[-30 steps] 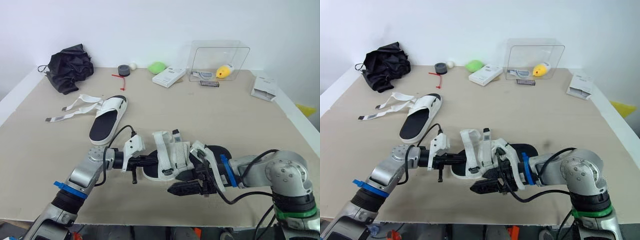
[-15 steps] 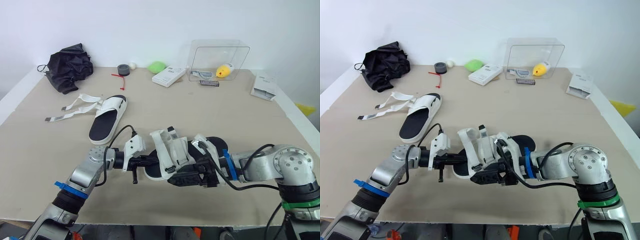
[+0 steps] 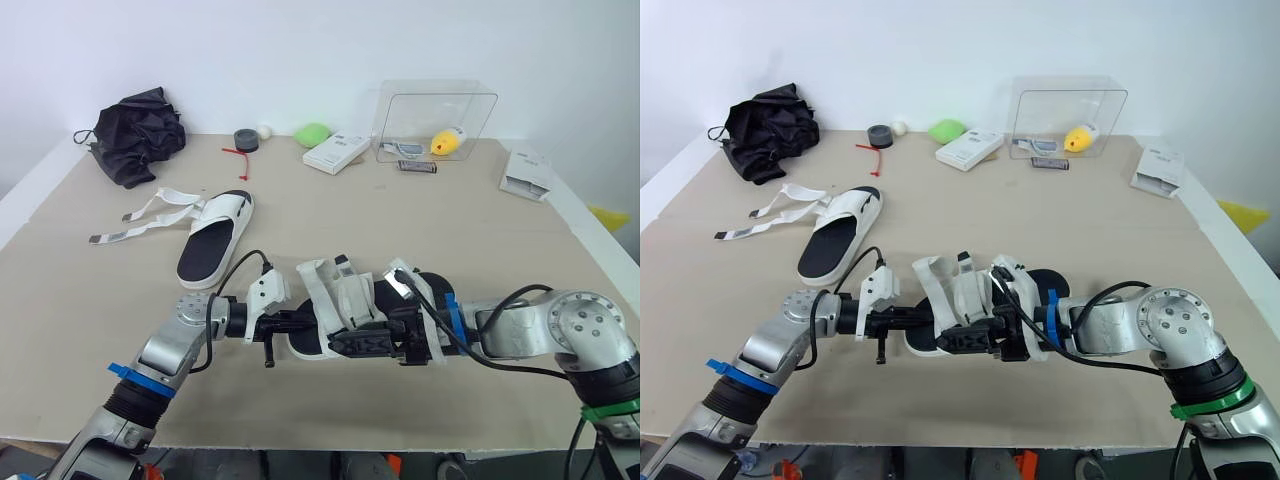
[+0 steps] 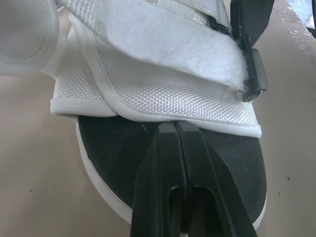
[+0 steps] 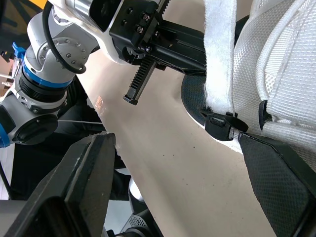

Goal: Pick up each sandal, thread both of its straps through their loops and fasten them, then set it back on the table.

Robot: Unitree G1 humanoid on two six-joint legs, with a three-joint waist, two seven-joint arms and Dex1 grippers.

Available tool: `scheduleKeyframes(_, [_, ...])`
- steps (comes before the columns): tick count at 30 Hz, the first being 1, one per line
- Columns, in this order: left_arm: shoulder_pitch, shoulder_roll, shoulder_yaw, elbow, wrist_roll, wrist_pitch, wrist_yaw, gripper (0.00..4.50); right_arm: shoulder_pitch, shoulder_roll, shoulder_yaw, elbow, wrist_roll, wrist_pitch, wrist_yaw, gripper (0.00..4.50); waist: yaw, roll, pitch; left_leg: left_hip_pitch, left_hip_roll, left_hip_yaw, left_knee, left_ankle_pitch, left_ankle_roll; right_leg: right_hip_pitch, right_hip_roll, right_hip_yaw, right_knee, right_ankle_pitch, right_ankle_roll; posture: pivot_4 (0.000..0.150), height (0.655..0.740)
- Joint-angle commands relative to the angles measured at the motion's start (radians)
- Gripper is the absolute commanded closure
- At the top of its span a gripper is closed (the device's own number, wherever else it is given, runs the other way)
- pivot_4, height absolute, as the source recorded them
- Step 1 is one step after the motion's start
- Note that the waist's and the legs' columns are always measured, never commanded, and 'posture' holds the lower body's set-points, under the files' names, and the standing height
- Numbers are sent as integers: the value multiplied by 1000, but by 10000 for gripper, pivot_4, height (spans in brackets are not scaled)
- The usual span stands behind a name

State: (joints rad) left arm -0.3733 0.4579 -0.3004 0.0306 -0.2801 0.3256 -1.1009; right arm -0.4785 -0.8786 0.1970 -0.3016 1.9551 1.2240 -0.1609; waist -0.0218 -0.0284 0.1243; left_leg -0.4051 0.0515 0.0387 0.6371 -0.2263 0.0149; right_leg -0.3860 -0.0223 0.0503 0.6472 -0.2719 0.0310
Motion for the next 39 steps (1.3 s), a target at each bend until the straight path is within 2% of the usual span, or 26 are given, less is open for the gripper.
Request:
scheduleKeyframes(1, [43,9,-70,55,54,38,-7,45000,-15,5,13,-29,17,-41,0,2172,0,0,0,0,0,0,0,0,0,0,0,0,0,0,0,1500,7400])
scheduleKeyframes(17, [47,8,-65,53,54,43,-5,45000,-9,29,51,2,17,-59,47,2172,1,1,0,-2,4,0,0,0,0,-3,2,0,0,0,-7,1500,7400])
scheduleKeyframes(36, [48,10,-66,60,58,36,-8,45000,-37,18,34,42,17,-45,45,2172,1,0,1,-2,2,1,-1,0,0,-3,1,1,0,0,-6,1500,7400])
scheduleKeyframes(37, [48,10,-66,60,58,36,-8,45000,-34,21,36,43,17,-49,38,7222,1,0,1,-3,2,1,-1,0,0,-3,1,1,0,0,-6,1500,7400])
scheduleKeyframes(39, [48,10,-66,60,58,36,-9,45000,-29,25,40,47,17,-54,19,14272,1,0,1,-3,2,1,-1,0,0,-3,1,1,0,0,-6,1500,7400])
